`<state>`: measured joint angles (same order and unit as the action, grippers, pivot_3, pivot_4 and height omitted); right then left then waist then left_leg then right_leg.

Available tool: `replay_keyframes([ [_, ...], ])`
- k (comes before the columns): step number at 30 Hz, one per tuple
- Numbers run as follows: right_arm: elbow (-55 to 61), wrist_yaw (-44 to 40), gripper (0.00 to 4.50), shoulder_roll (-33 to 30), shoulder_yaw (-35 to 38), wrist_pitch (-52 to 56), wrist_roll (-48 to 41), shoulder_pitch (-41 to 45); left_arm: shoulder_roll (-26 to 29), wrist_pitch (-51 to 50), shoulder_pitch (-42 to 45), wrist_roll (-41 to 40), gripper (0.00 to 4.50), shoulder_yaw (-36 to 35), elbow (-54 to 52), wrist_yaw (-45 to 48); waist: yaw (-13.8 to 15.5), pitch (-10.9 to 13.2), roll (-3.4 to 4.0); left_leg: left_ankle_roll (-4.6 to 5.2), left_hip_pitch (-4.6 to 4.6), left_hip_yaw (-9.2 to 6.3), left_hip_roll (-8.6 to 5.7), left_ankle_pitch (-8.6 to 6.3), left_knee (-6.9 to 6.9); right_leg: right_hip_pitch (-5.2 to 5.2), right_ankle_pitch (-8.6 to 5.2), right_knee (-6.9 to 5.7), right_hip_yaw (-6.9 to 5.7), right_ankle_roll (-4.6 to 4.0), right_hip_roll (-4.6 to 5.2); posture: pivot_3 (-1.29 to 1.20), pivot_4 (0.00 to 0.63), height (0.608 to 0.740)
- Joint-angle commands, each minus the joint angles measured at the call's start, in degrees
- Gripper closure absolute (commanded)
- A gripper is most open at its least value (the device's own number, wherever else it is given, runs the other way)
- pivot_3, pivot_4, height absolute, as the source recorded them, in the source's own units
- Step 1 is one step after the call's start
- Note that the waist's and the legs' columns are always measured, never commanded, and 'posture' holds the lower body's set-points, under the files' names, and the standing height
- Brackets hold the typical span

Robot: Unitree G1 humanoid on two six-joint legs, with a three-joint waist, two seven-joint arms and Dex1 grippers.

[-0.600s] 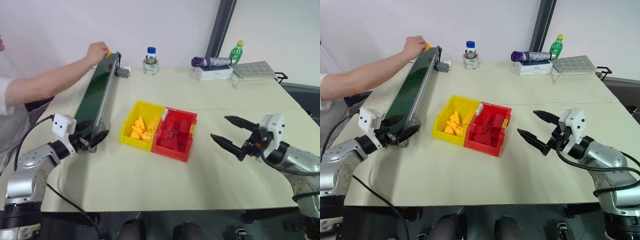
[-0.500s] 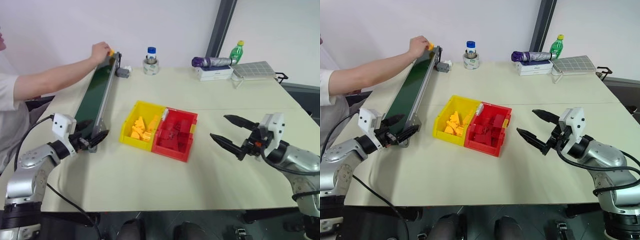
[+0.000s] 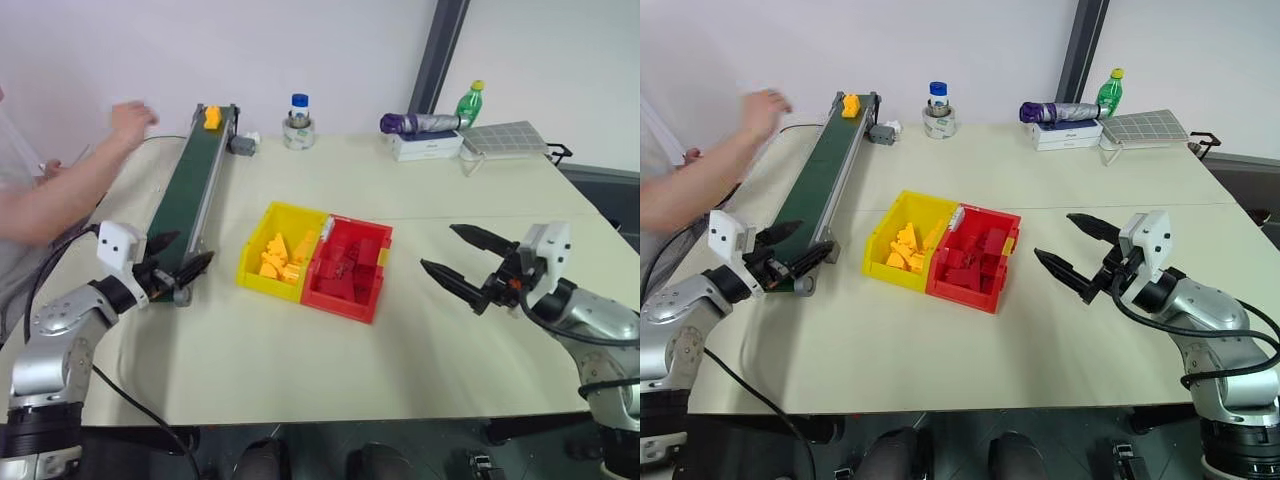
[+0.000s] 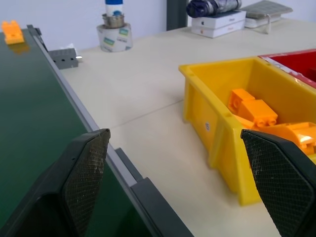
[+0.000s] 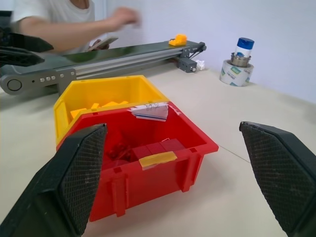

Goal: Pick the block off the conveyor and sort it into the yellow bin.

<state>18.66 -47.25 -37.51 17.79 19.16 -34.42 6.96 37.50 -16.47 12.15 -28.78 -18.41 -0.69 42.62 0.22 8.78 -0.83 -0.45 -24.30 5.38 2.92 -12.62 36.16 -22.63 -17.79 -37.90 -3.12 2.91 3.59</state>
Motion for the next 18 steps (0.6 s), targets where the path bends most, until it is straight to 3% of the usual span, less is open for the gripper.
replay_keyframes([
  [1, 0.4, 0.0, 0.05, 0.1, 0.3, -1.2, -0.1, 0.8, -0.4, 1.4, -0.4, -0.8, 0.03, -2.1, -1.7, -0.3, 0.0, 0.0, 0.0, 0.0, 0.0, 0.0, 0.0, 0.0, 0.0, 0.0, 0.0, 0.0, 0.0, 0.0, 0.0, 0.0, 0.15, 0.74],
  [10, 0.4, 0.1, 0.05, 0.1, 0.0, -1.6, 0.3, 0.4, -1.6, 1.3, -2.3, -1.9, 0.03, -4.6, -4.1, -2.8, 0.0, 0.0, -0.01, 0.0, -0.01, 0.0, 0.0, 0.0, 0.0, -0.01, 0.0, 0.0, 0.0, 0.0, 0.0, 0.0, 0.15, 0.74],
  [18, 0.3, -0.3, 0.05, 0.0, -0.5, -1.9, 0.5, 0.4, -4.8, 2.0, -4.8, 0.4, 0.03, -10.2, -8.2, -14.6, -0.1, 0.0, -0.05, 0.0, -0.01, 0.01, 0.0, 0.0, 0.0, 0.0, 0.01, 0.0, 0.0, 0.02, 0.0, 0.0, 0.15, 0.74],
])
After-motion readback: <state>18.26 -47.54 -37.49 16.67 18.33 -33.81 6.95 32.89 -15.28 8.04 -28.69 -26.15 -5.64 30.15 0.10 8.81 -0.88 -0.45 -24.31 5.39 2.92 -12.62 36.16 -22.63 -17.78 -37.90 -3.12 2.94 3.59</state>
